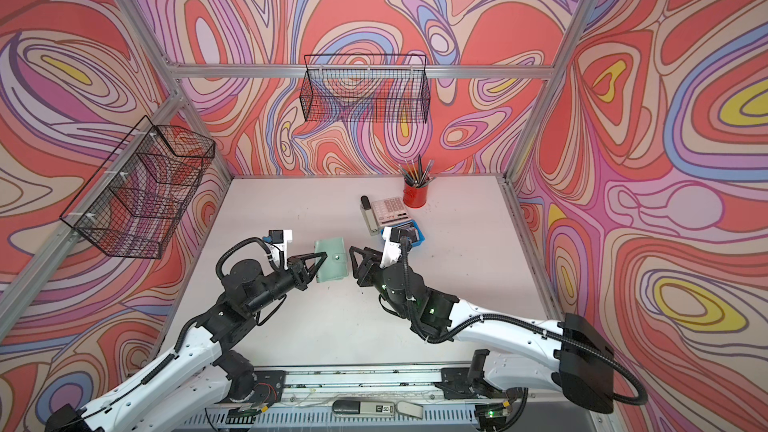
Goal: Put the credit cards into the card holder
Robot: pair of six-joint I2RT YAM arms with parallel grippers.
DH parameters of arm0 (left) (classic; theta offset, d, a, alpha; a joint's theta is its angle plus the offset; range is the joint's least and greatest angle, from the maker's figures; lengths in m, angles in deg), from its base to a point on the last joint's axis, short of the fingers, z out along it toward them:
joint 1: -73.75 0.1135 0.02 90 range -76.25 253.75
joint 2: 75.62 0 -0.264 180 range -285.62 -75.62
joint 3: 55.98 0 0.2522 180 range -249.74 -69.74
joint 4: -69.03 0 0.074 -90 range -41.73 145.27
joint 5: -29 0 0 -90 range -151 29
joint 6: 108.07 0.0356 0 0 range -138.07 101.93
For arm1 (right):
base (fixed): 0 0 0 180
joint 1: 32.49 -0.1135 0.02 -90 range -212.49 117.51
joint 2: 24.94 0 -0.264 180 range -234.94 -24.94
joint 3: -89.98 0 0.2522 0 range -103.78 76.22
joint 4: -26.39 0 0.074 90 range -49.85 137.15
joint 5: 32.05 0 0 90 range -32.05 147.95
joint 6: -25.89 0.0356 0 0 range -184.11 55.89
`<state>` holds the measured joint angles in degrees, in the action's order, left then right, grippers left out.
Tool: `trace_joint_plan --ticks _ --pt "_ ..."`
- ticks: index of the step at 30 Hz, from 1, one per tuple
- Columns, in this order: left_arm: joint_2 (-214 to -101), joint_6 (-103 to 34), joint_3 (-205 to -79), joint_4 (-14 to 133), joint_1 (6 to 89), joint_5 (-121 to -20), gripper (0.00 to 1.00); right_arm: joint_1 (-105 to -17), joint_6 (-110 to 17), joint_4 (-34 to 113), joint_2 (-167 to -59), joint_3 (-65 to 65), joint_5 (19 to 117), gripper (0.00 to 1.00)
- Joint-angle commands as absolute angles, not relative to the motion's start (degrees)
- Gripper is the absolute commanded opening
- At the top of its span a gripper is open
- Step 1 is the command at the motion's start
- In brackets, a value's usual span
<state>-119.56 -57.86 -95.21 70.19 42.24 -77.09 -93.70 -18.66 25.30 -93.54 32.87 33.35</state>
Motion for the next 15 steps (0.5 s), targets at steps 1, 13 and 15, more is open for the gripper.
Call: trace_joint_plan --ticks 1,13,15 --pt "-119.44 -56.3 -97.41 68.63 42.28 -75.97 0.0 -94.18 -21.74 33.43 -98.97 27.21 35.36 0.44" --pt "-118.91 -56.76 -97.29 67.34 42.28 -74.14 0.0 -96.37 -21.75 41.87 -111.33 16.69 32.28 0.33" --pt "-118.69 -56.79 -97.16 67.07 42.28 -73.51 0.0 -96.55 -22.07 41.07 -111.19 17.28 32.41 0.33"
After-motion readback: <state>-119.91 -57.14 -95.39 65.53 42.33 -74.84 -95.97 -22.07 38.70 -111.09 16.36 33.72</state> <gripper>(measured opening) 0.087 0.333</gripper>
